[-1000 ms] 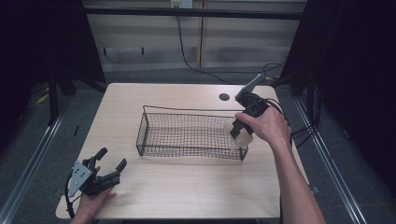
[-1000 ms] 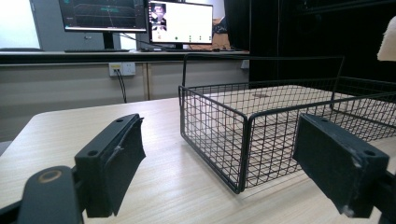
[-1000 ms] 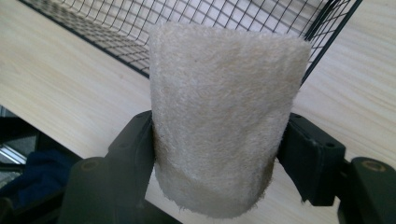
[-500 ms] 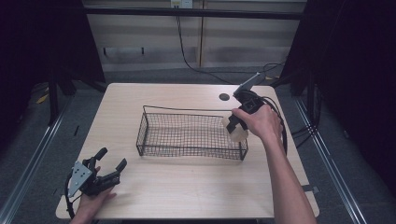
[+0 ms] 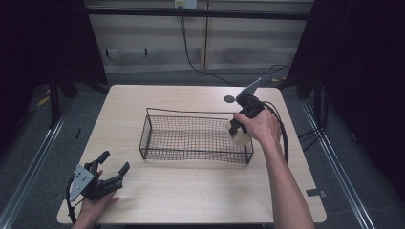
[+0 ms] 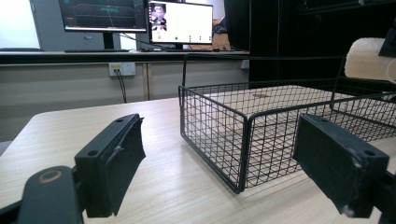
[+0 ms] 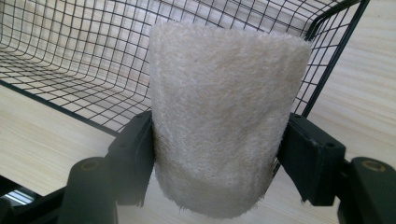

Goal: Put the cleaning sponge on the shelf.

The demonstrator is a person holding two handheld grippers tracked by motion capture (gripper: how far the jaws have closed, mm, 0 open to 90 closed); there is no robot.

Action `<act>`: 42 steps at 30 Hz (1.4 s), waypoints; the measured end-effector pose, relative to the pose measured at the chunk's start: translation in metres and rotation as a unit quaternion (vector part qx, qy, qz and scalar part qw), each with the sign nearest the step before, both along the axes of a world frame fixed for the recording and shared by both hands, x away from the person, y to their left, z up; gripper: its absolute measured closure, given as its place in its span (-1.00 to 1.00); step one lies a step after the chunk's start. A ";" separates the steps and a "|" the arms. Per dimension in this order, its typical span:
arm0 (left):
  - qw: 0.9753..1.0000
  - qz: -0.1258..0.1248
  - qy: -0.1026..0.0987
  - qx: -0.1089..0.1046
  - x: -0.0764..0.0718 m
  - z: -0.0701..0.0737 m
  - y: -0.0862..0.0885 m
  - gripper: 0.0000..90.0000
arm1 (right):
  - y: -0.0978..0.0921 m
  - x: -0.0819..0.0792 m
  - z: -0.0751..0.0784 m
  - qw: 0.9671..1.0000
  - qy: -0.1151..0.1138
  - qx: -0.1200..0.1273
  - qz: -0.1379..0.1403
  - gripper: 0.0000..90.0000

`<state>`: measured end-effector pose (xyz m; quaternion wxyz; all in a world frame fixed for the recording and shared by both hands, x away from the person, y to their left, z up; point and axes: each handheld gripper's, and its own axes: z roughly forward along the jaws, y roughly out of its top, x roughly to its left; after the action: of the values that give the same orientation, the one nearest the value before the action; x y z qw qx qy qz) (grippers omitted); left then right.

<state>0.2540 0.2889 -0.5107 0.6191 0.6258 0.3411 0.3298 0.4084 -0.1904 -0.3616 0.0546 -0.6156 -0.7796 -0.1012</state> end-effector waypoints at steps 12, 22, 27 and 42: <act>1.000 0.000 0.000 0.000 0.000 0.000 0.000 -0.65 | 0.000 -0.001 -0.019 1.000 0.009 -0.009 -0.024 -0.30; 1.000 0.000 0.000 0.000 0.000 0.000 0.000 -0.65 | 0.000 -0.004 -0.036 0.999 0.018 -0.001 -0.028 -0.30; 1.000 0.000 0.000 0.000 0.000 0.000 0.000 -0.65 | 0.001 -0.004 -0.044 0.999 0.020 0.000 -0.030 -0.30; 1.000 0.000 0.000 0.000 0.000 0.000 0.000 -0.65 | 0.009 -0.004 -0.061 0.999 0.022 -0.011 -0.035 -0.30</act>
<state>0.2540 0.2889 -0.5107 0.6191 0.6257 0.3411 0.3298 0.4044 -0.1811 -0.4226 0.0614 -0.6452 -0.7573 -0.0807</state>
